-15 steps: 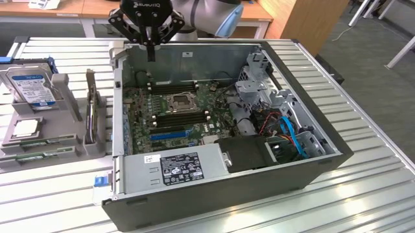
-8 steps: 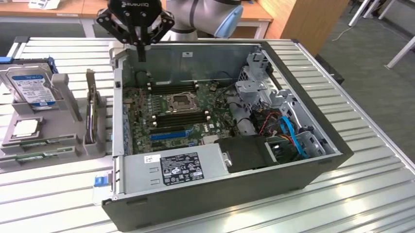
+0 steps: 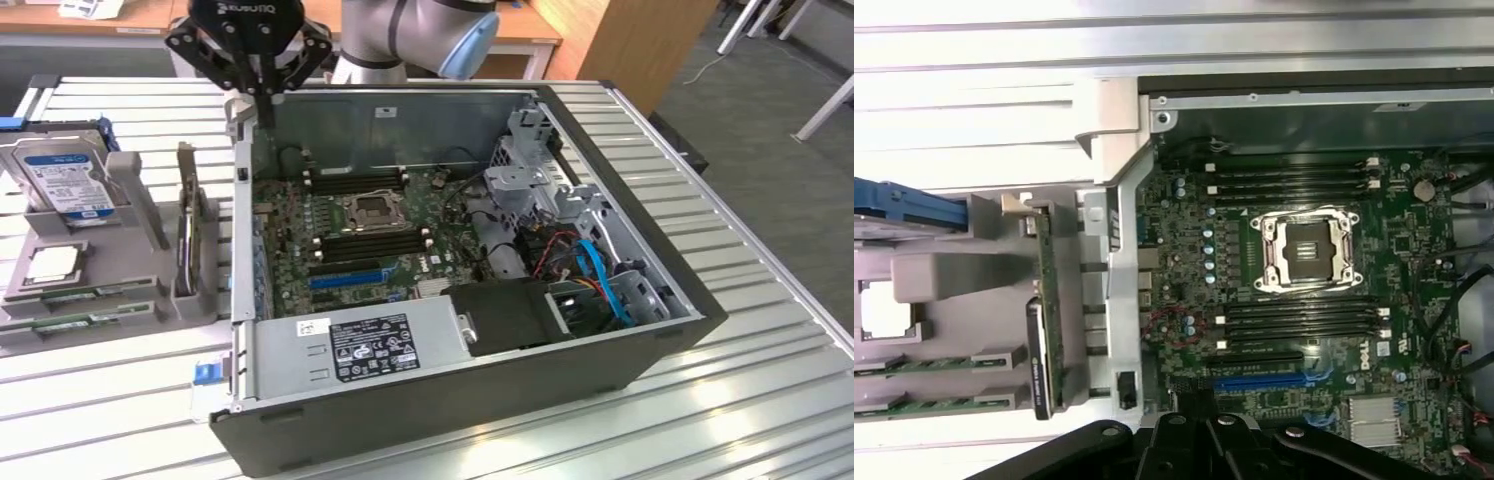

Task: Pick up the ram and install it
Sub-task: 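Reach for the ram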

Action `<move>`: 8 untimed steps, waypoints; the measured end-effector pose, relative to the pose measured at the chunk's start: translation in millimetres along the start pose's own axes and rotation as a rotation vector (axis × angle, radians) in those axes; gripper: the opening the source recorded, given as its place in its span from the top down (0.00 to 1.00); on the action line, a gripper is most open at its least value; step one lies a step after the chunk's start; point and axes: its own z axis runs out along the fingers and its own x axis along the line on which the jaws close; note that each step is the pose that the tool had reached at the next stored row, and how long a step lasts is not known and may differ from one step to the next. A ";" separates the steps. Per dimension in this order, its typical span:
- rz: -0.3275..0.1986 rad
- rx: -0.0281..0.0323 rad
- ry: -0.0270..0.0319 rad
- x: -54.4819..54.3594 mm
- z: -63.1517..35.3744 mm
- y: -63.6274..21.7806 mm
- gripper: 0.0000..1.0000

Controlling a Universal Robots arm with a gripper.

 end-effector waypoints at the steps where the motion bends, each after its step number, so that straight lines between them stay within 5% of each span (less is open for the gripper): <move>1: 0.000 0.0000 0.0000 2.4 0.0 -0.2 0.90; 8: 0.000 0.0000 0.0002 18.5 -0.1 -1.4 0.90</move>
